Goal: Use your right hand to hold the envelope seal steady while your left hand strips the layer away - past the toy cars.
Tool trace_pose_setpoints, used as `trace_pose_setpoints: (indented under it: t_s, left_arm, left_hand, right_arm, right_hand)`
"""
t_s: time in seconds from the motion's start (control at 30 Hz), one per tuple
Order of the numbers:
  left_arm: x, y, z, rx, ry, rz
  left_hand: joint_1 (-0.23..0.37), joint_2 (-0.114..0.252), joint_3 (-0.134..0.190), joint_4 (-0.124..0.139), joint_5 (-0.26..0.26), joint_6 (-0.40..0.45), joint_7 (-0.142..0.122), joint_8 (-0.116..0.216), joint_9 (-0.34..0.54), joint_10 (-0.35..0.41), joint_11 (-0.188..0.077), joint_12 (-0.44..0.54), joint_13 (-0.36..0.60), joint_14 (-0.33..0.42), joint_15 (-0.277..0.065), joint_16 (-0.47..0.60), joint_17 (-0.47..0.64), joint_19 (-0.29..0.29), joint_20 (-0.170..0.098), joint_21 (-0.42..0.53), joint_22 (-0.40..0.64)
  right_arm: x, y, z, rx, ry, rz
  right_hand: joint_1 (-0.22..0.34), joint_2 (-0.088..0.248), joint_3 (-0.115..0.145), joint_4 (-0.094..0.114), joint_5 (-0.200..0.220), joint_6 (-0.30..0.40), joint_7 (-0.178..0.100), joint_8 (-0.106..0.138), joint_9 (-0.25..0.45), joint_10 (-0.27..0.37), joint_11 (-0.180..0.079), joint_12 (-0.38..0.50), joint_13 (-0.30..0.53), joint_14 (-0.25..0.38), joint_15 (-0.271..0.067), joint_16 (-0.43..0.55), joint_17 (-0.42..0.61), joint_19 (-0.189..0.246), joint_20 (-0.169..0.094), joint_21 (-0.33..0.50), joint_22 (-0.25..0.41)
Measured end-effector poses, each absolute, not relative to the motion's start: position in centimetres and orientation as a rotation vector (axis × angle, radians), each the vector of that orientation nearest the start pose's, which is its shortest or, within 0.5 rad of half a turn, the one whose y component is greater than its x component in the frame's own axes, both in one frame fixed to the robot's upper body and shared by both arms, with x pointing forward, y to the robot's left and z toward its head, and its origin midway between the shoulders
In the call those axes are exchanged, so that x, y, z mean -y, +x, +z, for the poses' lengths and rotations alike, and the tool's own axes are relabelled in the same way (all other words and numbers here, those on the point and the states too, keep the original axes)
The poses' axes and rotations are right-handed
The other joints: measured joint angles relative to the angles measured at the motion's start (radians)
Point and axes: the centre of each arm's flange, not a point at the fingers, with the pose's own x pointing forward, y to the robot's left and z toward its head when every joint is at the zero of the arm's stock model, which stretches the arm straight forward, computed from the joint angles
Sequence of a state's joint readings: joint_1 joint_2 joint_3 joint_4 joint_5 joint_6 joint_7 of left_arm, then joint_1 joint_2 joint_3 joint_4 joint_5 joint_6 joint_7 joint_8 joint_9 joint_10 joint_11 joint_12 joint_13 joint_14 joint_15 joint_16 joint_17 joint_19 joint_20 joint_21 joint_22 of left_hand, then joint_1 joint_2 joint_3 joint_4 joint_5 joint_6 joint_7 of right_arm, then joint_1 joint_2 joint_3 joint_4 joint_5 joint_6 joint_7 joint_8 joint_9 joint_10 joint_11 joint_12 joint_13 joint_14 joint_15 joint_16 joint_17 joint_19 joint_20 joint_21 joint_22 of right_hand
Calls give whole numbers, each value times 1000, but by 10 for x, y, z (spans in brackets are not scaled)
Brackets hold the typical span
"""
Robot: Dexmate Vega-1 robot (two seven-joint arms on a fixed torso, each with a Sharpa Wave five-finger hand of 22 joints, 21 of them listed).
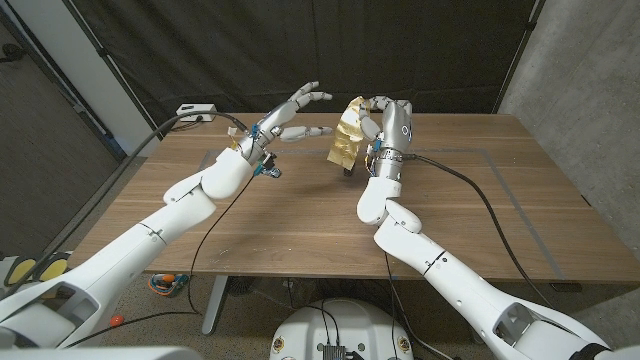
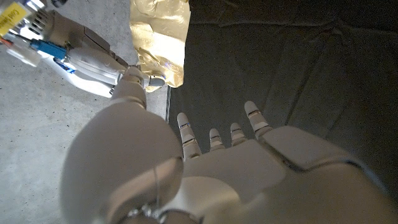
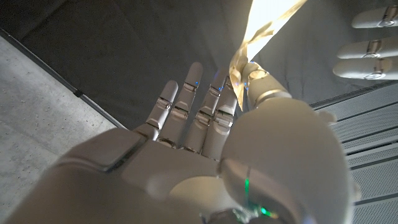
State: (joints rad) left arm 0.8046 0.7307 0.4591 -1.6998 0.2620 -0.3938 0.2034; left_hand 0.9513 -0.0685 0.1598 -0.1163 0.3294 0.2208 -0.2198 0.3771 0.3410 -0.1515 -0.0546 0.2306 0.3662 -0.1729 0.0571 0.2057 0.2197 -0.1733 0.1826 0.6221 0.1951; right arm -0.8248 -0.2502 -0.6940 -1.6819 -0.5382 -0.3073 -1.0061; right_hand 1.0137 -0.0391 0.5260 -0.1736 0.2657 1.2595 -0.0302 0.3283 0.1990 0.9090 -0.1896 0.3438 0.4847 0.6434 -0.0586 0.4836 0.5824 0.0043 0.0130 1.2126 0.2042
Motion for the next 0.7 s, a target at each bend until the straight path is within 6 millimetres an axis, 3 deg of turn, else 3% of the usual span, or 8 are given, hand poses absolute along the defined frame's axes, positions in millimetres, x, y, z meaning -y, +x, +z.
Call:
trace_pose_setpoints:
  t_s: [0.37, 0.7]
  left_arm:
    - [-197, 538, 57, 1170, 968, -109]
    - [-196, 551, 44, 1138, 878, -104]
  left_hand:
    - [58, 58, 13, -12, 0, 125, 0, 41, -5, 49, -43, 17, -14, 1, -24, 6, -10, 14, -14, 0, -5]
    - [72, 54, 13, -12, 0, 182, 1, 51, -19, 73, -54, 25, -20, 11, -40, 6, -15, 20, -18, 0, -5]
  right_arm:
    - [81, 523, 43, 986, -646, -735]
    - [64, 513, 51, 974, -748, -794]
  right_hand:
    - [6, -7, -8, 1, 0, 13, 12, 0, 0, 7, 3, 19, 22, 0, 0, 24, 40, -23, 16, 27, 21]
    - [12, -12, -15, 3, 5, 22, 14, 0, 0, 11, 3, 30, 37, -8, -1, 35, 71, -40, 25, 49, 35]
